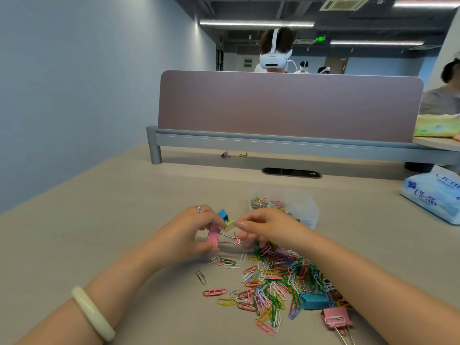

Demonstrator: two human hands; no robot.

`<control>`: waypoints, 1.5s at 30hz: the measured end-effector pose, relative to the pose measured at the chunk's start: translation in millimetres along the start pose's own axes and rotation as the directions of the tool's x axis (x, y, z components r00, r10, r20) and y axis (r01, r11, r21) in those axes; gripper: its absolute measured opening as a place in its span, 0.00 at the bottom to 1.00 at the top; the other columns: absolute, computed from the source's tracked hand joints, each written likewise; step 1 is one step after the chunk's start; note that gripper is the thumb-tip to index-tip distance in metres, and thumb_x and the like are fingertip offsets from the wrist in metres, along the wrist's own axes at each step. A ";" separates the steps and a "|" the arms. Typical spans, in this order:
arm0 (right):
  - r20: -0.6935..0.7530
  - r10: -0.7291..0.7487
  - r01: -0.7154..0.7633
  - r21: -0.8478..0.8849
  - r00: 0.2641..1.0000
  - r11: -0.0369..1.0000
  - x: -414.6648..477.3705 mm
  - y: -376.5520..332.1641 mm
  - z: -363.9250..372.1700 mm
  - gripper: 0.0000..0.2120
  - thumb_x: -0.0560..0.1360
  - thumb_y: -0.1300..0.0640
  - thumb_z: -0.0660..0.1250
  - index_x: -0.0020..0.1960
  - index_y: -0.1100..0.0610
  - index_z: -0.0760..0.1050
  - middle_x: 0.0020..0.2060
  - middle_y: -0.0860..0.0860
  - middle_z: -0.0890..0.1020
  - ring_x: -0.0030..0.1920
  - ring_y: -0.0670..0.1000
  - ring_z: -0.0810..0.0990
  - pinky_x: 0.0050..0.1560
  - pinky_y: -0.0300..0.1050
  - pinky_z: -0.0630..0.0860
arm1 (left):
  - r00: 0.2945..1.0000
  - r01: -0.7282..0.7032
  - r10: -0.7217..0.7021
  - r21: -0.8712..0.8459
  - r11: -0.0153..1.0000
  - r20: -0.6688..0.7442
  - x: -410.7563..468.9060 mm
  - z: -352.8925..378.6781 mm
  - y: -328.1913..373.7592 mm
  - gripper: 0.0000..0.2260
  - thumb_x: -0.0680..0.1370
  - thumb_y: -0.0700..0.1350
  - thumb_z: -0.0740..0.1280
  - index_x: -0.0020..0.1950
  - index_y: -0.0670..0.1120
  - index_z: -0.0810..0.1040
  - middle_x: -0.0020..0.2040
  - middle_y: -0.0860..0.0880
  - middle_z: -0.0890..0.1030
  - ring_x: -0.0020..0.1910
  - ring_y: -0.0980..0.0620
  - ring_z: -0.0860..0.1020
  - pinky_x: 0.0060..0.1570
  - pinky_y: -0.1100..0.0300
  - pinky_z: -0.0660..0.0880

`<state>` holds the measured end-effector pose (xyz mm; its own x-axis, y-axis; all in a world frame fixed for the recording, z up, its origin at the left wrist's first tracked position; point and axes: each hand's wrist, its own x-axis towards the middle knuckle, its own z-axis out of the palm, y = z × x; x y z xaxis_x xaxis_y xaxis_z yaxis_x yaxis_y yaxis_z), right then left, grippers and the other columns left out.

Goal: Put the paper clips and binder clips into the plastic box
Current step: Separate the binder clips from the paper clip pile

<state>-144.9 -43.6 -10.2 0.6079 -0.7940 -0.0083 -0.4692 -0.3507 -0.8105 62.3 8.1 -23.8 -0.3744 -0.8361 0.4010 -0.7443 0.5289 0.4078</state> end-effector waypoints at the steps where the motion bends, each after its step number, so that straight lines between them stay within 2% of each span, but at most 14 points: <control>1: 0.002 0.005 -0.005 0.023 1.000 1.000 1.4 -1.0 1.7 0.07 0.75 0.51 0.64 0.49 0.51 0.78 0.36 0.44 0.83 0.36 0.42 0.82 0.33 0.32 0.74 | 1.000 -0.012 0.012 0.004 1.000 -0.002 0.2 0.3 0.9 0.14 0.67 0.41 0.71 0.52 0.49 0.78 0.44 0.60 0.74 0.46 0.65 0.72 0.47 0.77 0.65; 4: 0.018 0.002 -0.004 0.105 1.000 0.994 2.9 -2.5 6.3 0.03 0.74 0.56 0.67 0.42 0.52 0.79 0.30 0.44 0.82 0.32 0.41 0.81 0.30 0.30 0.73 | 0.999 -0.017 0.017 0.010 1.000 -0.027 1.4 2.5 2.6 0.14 0.67 0.42 0.72 0.51 0.49 0.77 0.44 0.58 0.75 0.46 0.67 0.71 0.47 0.77 0.65; 7: 0.005 0.017 -0.017 0.131 1.000 0.991 4.8 -0.2 6.5 0.06 0.74 0.59 0.66 0.38 0.53 0.77 0.25 0.44 0.81 0.29 0.39 0.80 0.28 0.29 0.72 | 0.999 0.022 -0.022 0.006 1.000 -0.034 0.2 4.6 3.5 0.13 0.68 0.41 0.73 0.48 0.53 0.75 0.44 0.60 0.75 0.46 0.68 0.70 0.47 0.77 0.65; 9: -0.024 0.033 -0.029 0.143 0.999 0.989 5.9 2.5 3.9 0.07 0.75 0.60 0.65 0.38 0.55 0.77 0.26 0.46 0.81 0.28 0.39 0.79 0.28 0.29 0.72 | 0.999 0.045 -0.045 0.000 0.999 -0.030 -0.6 4.7 3.4 0.14 0.68 0.41 0.72 0.46 0.55 0.73 0.44 0.62 0.74 0.47 0.68 0.70 0.47 0.77 0.65; 12: -0.056 0.063 -0.055 0.123 0.996 0.991 5.6 8.7 -2.8 0.09 0.75 0.60 0.65 0.36 0.55 0.76 0.30 0.49 0.81 0.29 0.41 0.79 0.31 0.31 0.74 | 0.995 0.083 -0.083 -0.002 0.997 -0.051 -1.0 4.9 -2.0 0.13 0.69 0.40 0.71 0.46 0.55 0.73 0.43 0.59 0.76 0.46 0.64 0.71 0.46 0.75 0.67; 17: -0.203 0.004 -0.057 -0.259 0.979 0.964 -9.5 25.4 -22.4 0.07 0.73 0.60 0.67 0.36 0.54 0.78 0.29 0.47 0.80 0.29 0.45 0.78 0.39 0.38 0.76 | 0.964 0.258 -0.263 0.142 0.956 0.022 0.3 5.0 -22.3 0.10 0.70 0.45 0.71 0.50 0.48 0.77 0.45 0.51 0.79 0.46 0.53 0.74 0.49 0.59 0.73; 22: -0.161 -0.069 -0.008 -0.437 0.985 0.900 -29.8 37.5 -38.1 0.05 0.73 0.57 0.68 0.46 0.55 0.83 0.36 0.39 0.76 0.39 0.39 0.74 0.46 0.36 0.71 | 0.967 0.250 -0.253 0.263 0.932 -0.024 1.0 9.2 -31.2 0.11 0.69 0.50 0.72 0.50 0.49 0.81 0.50 0.51 0.77 0.49 0.53 0.69 0.52 0.58 0.69; 25: -0.149 -0.090 0.015 -0.443 0.985 0.897 -58.3 32.6 -55.2 0.05 0.73 0.55 0.68 0.46 0.53 0.82 0.38 0.41 0.76 0.39 0.39 0.74 0.41 0.30 0.69 | 0.987 0.162 -0.160 0.149 0.976 -0.022 0.8 15.2 -10.6 0.16 0.68 0.59 0.68 0.50 0.52 0.81 0.49 0.57 0.76 0.49 0.56 0.69 0.48 0.67 0.67; 28: 0.044 0.023 -0.004 -0.390 0.999 0.921 -92.5 21.7 -61.8 0.06 0.70 0.51 0.71 0.43 0.53 0.79 0.37 0.44 0.79 0.35 0.40 0.74 0.39 0.33 0.71 | 0.998 0.036 -0.034 -0.026 0.999 0.045 2.0 25.7 24.6 0.23 0.64 0.71 0.60 0.49 0.59 0.79 0.48 0.64 0.74 0.51 0.62 0.71 0.49 0.72 0.66; 30: 0.160 0.130 -0.052 -0.422 0.978 0.905 -110.8 18.1 -59.7 0.10 0.67 0.48 0.73 0.45 0.52 0.77 0.36 0.44 0.78 0.34 0.39 0.73 0.37 0.35 0.71 | 0.991 -0.061 0.068 -0.063 0.996 0.114 3.6 36.8 48.0 0.21 0.66 0.70 0.59 0.51 0.61 0.76 0.48 0.64 0.75 0.51 0.64 0.71 0.51 0.71 0.67; 34: 0.144 0.209 -0.113 -0.491 0.967 0.864 -133.9 22.7 -56.2 0.17 0.63 0.42 0.75 0.44 0.49 0.74 0.35 0.46 0.77 0.32 0.41 0.71 0.35 0.40 0.70 | 0.946 -0.192 0.198 -0.049 0.980 0.255 17.0 56.1 82.6 0.20 0.67 0.65 0.62 0.56 0.59 0.75 0.50 0.61 0.72 0.52 0.66 0.67 0.56 0.67 0.66; 37: 0.147 0.167 -0.073 -0.499 0.975 0.864 -138.6 28.1 -51.9 0.13 0.64 0.46 0.75 0.42 0.46 0.74 0.37 0.45 0.76 0.33 0.41 0.71 0.35 0.37 0.68 | 0.894 -0.298 0.278 0.004 0.954 0.351 28.8 66.9 94.2 0.18 0.71 0.58 0.66 0.60 0.59 0.73 0.53 0.57 0.73 0.54 0.57 0.68 0.56 0.59 0.67; 40: 0.126 0.083 -0.012 -0.483 0.989 0.875 -135.5 33.9 -48.3 0.09 0.67 0.47 0.73 0.43 0.47 0.76 0.38 0.45 0.76 0.35 0.42 0.71 0.36 0.37 0.68 | 0.848 -0.401 0.333 0.090 0.912 0.412 34.8 75.3 97.5 0.17 0.74 0.56 0.64 0.63 0.59 0.71 0.55 0.51 0.73 0.54 0.52 0.68 0.55 0.58 0.66; 45: 0.036 0.032 -0.017 -0.361 0.999 0.933 -134.4 41.8 -45.9 0.08 0.68 0.49 0.72 0.44 0.53 0.79 0.39 0.46 0.77 0.37 0.43 0.74 0.38 0.37 0.71 | 0.840 -0.504 0.432 0.177 0.845 0.327 33.8 76.4 85.0 0.15 0.74 0.58 0.59 0.58 0.58 0.74 0.49 0.53 0.76 0.48 0.52 0.73 0.47 0.58 0.73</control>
<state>-275.6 25.6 -16.1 0.6149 -0.7867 -0.0552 -0.6789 -0.4925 -0.5445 -55.8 13.6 -38.3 -0.8173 -0.5216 0.2446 -0.5385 0.8426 -0.0024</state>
